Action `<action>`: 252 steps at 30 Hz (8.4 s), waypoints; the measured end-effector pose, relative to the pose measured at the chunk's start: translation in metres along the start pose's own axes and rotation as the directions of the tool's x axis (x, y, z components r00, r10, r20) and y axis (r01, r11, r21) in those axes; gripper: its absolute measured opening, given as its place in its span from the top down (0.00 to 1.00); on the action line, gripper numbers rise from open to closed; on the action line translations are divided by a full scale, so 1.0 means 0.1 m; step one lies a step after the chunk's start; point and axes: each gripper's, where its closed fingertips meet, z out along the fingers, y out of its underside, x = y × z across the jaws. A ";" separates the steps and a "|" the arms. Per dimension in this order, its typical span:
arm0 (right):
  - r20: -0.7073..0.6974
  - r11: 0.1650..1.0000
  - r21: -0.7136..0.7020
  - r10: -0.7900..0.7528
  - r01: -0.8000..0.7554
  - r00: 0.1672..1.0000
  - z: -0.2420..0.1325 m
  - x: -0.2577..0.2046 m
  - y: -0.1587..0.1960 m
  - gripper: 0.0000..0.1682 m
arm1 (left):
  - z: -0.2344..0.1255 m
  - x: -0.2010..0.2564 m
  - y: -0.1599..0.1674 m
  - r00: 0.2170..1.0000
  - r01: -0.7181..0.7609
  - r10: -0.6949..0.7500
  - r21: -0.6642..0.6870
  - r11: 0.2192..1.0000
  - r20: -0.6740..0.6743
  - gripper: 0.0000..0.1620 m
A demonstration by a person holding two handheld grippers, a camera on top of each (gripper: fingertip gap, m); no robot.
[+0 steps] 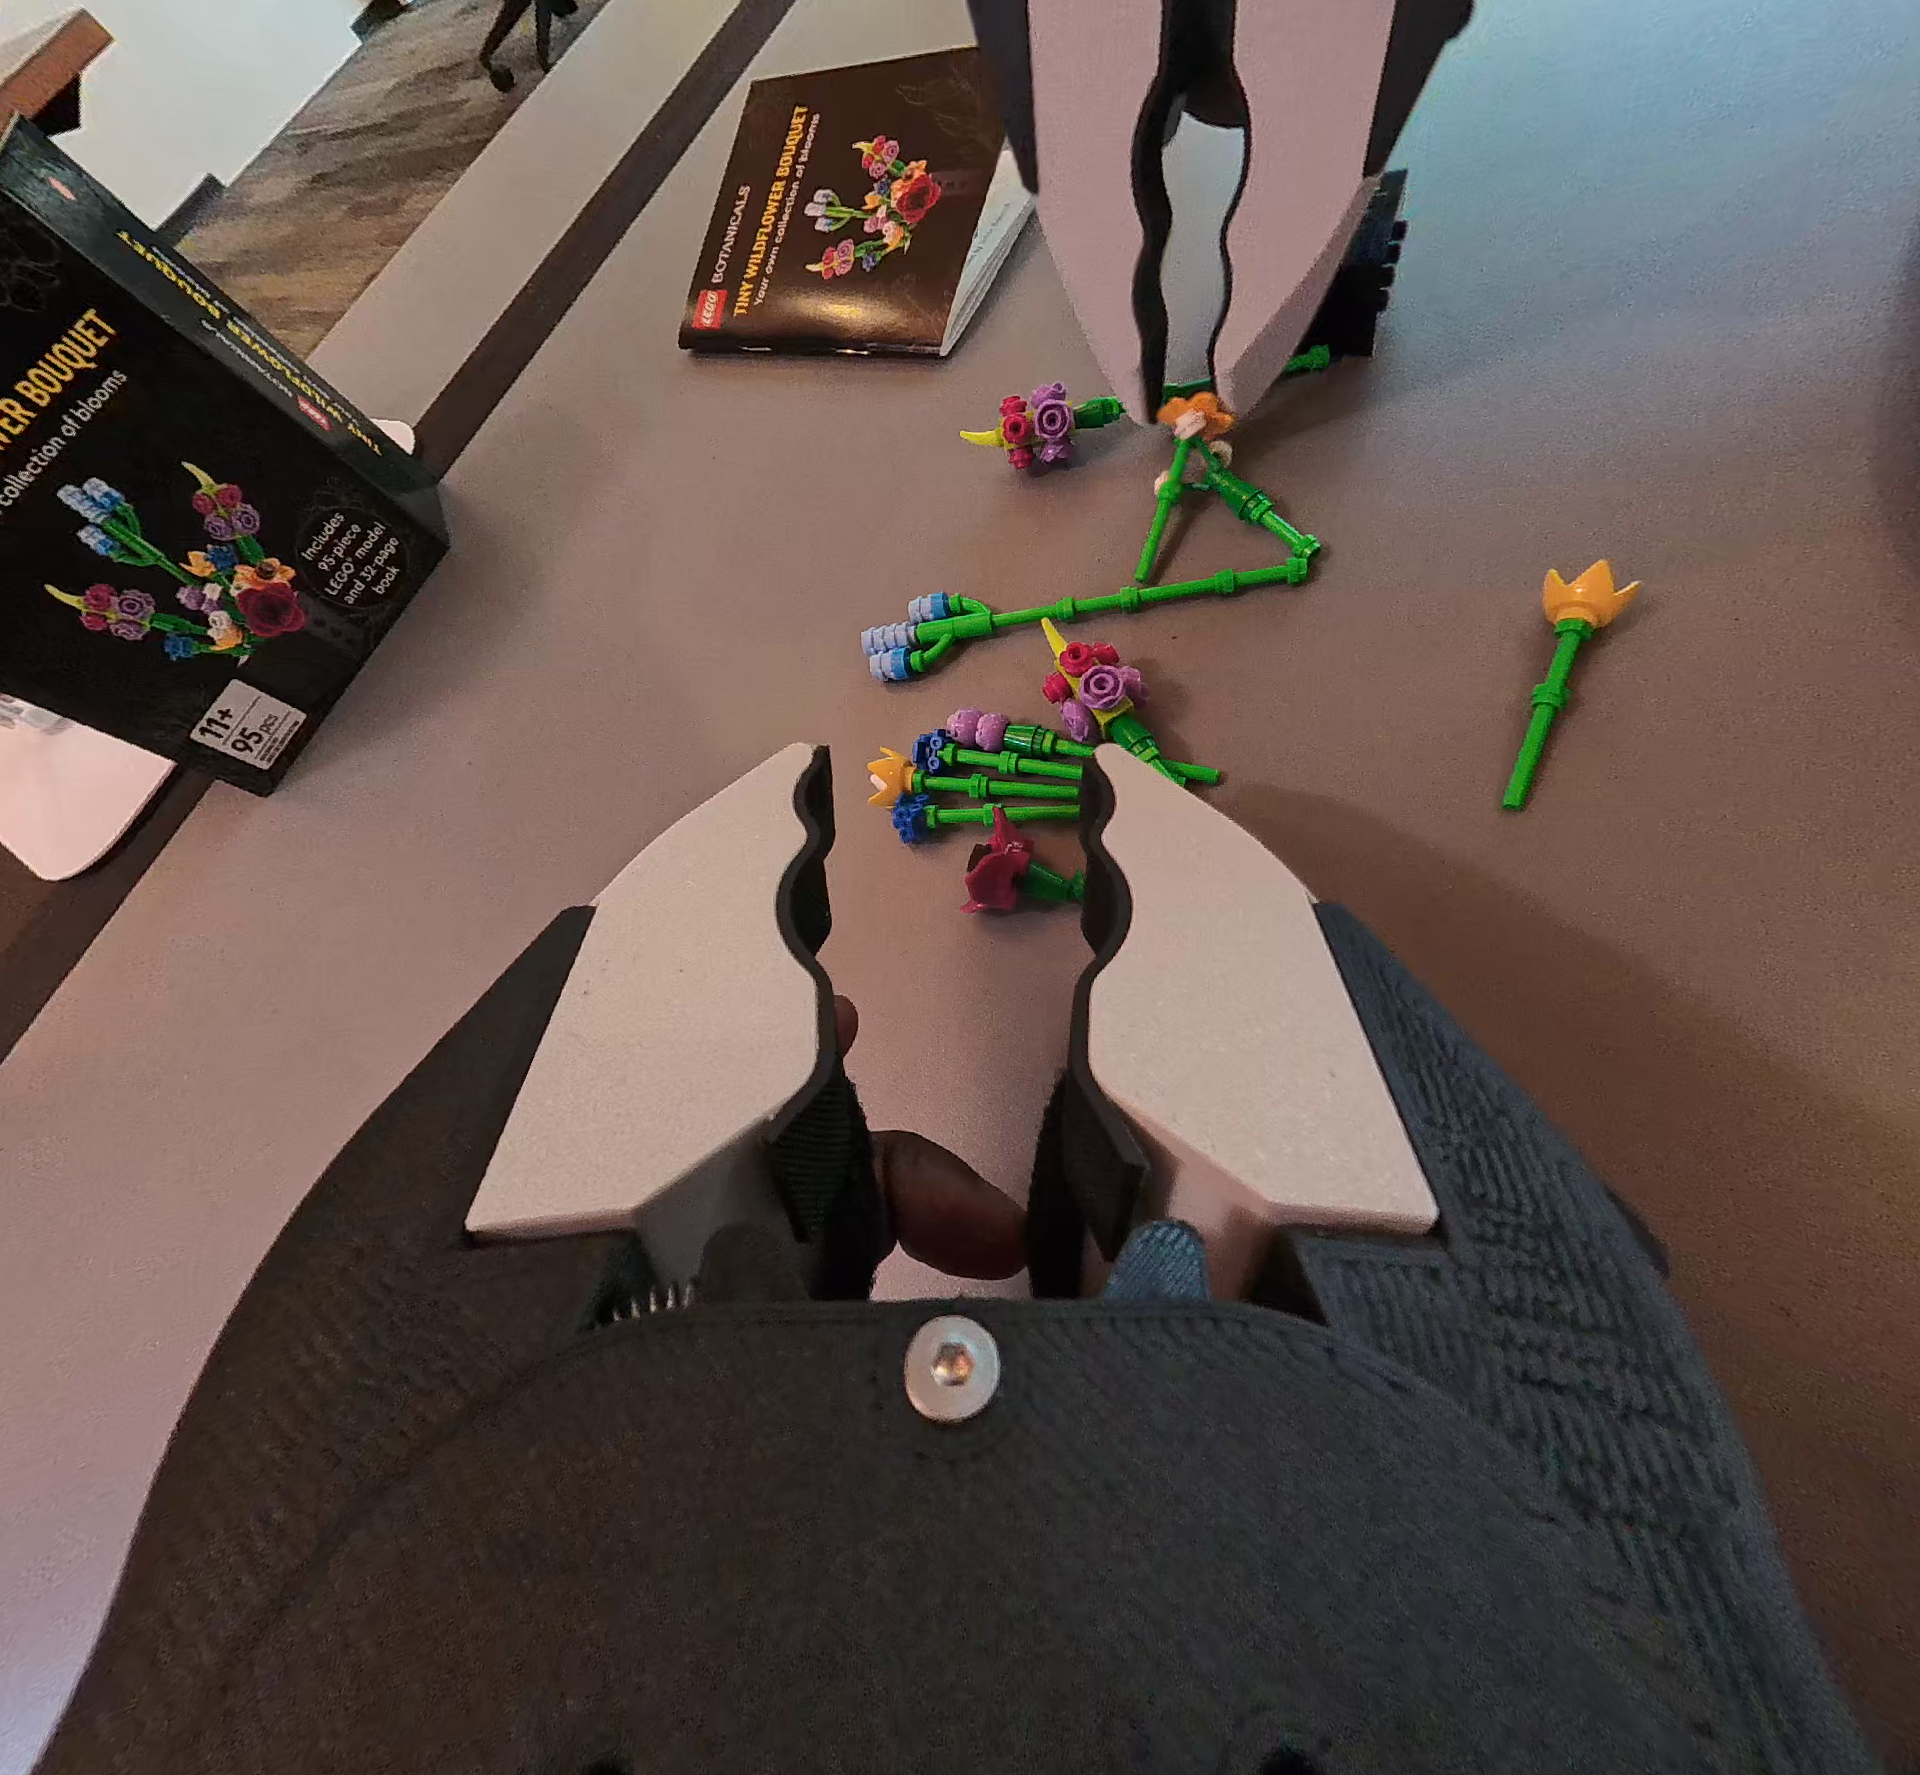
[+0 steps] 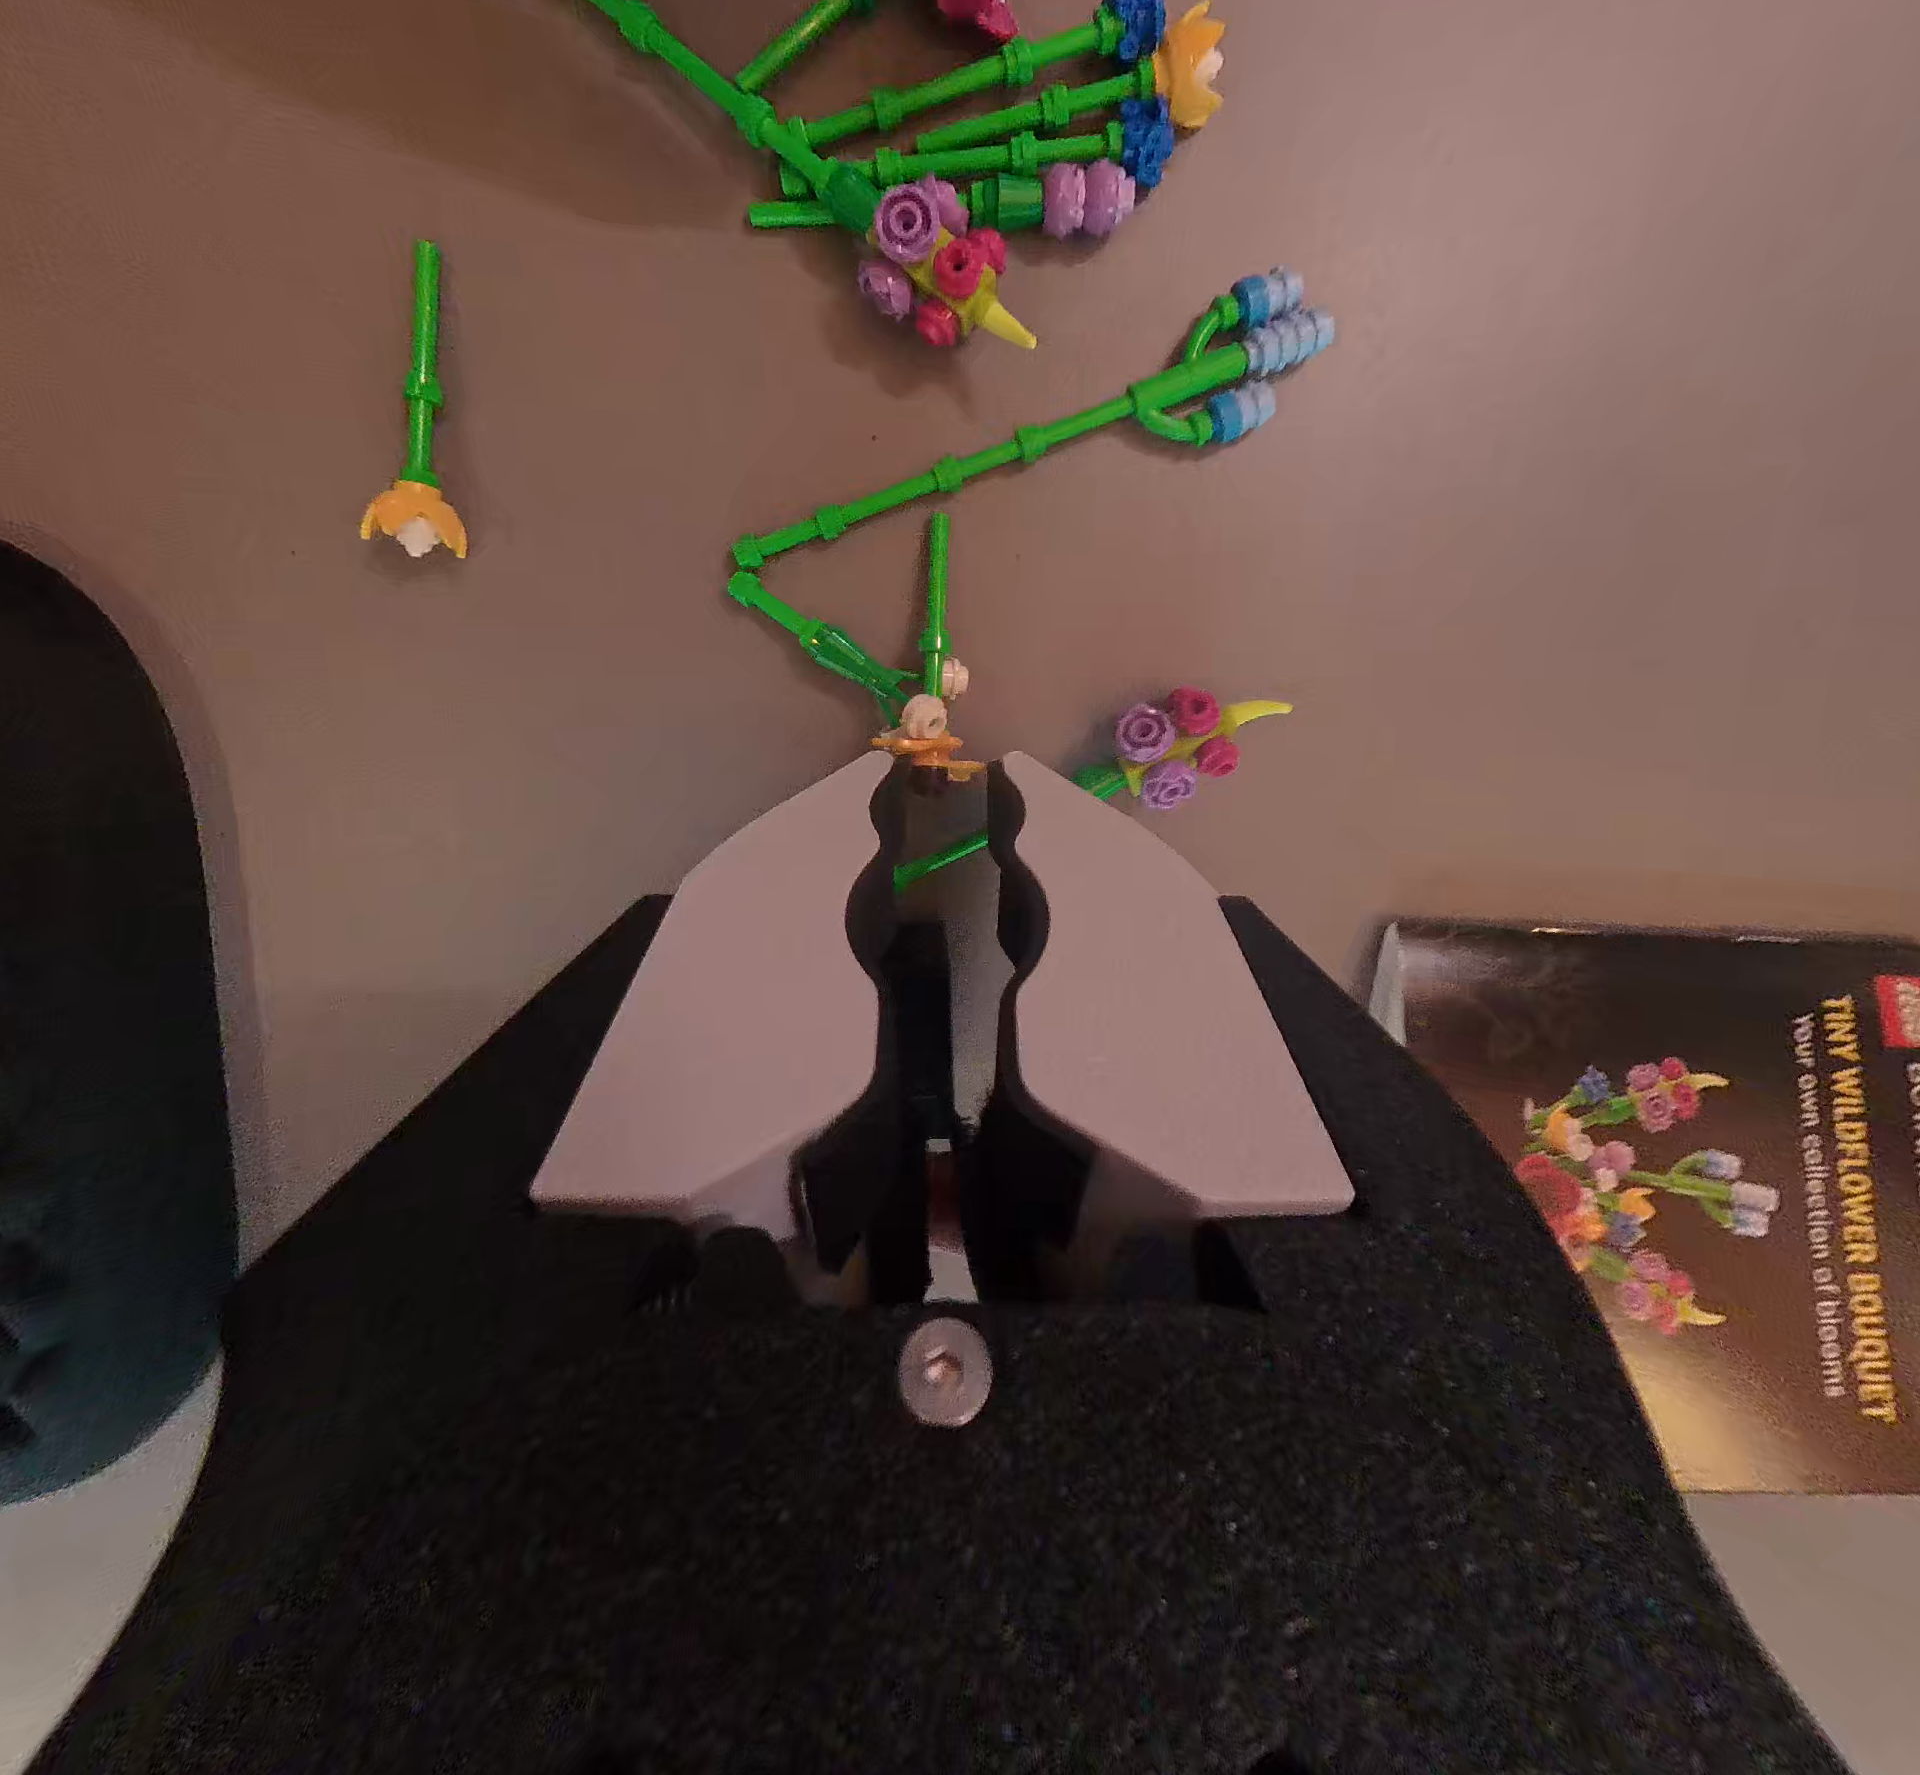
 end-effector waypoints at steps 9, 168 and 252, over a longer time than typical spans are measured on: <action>0.027 0.911 -0.167 -0.379 0.378 0.925 -0.29 0.15 -0.20 0.91 | 0.00 -0.06 0.04 0.999 0.048 -0.048 -0.006 0.999 0.007 0.72; -0.130 0.887 0.227 0.436 -0.401 0.891 0.17 -1.04 -0.49 0.90 | -0.02 0.07 0.22 0.977 0.171 -0.184 -0.120 0.978 -0.108 0.74; -0.297 0.783 0.205 0.621 -0.587 0.725 0.20 -0.21 -0.40 0.91 | 0.03 -0.04 0.42 0.869 0.491 -0.493 -0.197 0.848 0.046 0.89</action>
